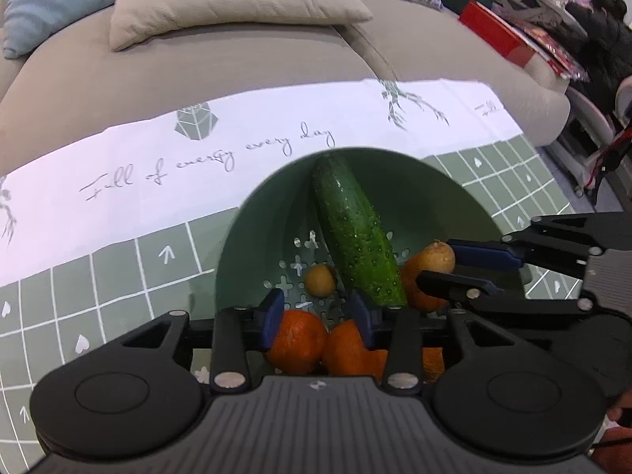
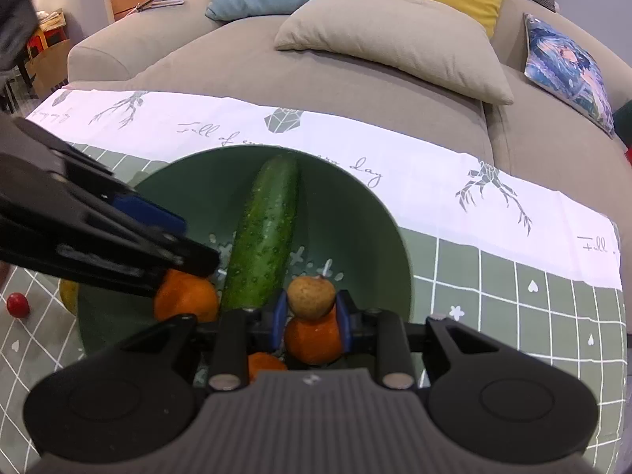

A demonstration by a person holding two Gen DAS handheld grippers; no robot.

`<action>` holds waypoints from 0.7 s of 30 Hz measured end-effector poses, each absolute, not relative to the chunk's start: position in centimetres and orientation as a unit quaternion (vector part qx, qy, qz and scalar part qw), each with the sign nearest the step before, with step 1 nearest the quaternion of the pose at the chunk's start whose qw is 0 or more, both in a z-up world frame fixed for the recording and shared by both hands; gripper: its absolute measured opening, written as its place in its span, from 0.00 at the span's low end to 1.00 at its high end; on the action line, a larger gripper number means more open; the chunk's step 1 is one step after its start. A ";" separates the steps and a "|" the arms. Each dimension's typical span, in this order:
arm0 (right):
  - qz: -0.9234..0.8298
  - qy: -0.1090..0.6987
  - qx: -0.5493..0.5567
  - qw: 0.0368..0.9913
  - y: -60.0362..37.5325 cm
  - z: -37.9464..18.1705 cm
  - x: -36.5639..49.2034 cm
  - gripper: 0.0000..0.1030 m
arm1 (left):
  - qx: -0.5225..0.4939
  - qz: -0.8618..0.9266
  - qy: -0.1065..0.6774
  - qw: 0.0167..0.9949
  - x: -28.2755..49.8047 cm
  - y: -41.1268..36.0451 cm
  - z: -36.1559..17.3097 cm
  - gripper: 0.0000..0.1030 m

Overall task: Organize fruits
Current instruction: 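Carry both brown fruits into the green colander and open both tools, then move the left tool to the red cherry tomato and close on it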

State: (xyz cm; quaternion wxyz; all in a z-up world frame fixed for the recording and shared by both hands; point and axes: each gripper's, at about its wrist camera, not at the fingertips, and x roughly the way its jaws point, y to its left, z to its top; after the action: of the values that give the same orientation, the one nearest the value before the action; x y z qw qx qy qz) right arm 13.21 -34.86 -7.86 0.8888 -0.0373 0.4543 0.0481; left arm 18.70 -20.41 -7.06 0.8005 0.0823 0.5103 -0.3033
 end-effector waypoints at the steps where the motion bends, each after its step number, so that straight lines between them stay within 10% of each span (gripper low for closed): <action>1: 0.049 0.455 -0.037 0.889 -34.9 -7.9 13.3 0.22 | 0.077 -0.306 0.507 0.802 18.6 -20.0 -6.7 0.46; 21: 0.042 0.463 -0.037 0.885 -34.8 -8.2 15.0 0.29 | 0.036 -0.250 0.471 0.845 15.9 -13.2 -2.5 0.46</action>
State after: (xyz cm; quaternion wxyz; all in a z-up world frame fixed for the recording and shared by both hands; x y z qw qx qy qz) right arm 14.99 -34.76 -8.17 0.8848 -0.0367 0.4626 0.0423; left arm 15.85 -13.21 -2.51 0.8454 0.0355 0.4707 -0.2500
